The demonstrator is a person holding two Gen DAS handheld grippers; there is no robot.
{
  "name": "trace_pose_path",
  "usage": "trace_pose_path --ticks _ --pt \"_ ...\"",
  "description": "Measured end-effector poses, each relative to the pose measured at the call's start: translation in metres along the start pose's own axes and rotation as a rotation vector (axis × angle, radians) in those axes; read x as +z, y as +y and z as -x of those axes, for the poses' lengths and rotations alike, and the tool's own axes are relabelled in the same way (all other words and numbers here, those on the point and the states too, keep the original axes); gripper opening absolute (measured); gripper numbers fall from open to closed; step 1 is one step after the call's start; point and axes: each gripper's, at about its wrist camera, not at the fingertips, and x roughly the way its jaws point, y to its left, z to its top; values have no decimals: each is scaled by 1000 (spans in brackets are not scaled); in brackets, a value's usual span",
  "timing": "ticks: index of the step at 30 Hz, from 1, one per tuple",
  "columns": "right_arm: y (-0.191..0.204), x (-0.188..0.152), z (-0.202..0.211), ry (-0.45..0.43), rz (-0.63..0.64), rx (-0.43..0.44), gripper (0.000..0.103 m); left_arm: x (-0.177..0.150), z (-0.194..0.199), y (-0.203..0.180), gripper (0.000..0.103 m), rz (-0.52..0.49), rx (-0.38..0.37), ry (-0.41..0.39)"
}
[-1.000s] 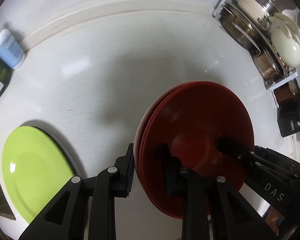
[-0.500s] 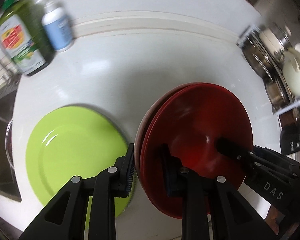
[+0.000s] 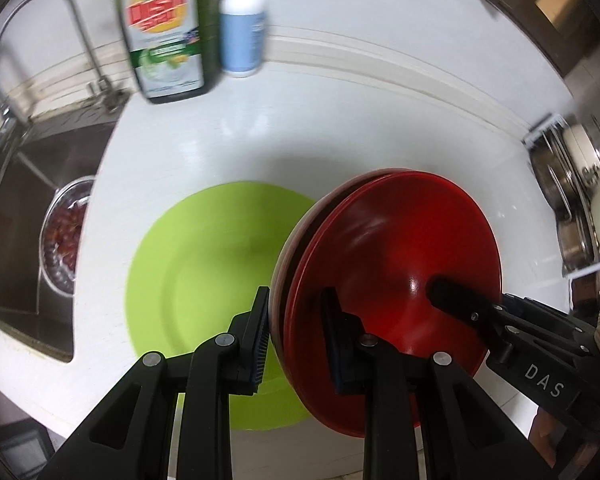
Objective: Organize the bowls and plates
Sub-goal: 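Lift the bowl stack with both tools and carry it over the green plate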
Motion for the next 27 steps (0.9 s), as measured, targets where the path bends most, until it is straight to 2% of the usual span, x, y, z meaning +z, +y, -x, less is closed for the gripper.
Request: trace_pose_path --ticks 13,27 --pt "46 0 -42 101 65 34 24 -10 -7 65 24 116 50 35" --pt "53 4 -70 159 48 16 24 -12 -27 81 24 140 43 88"
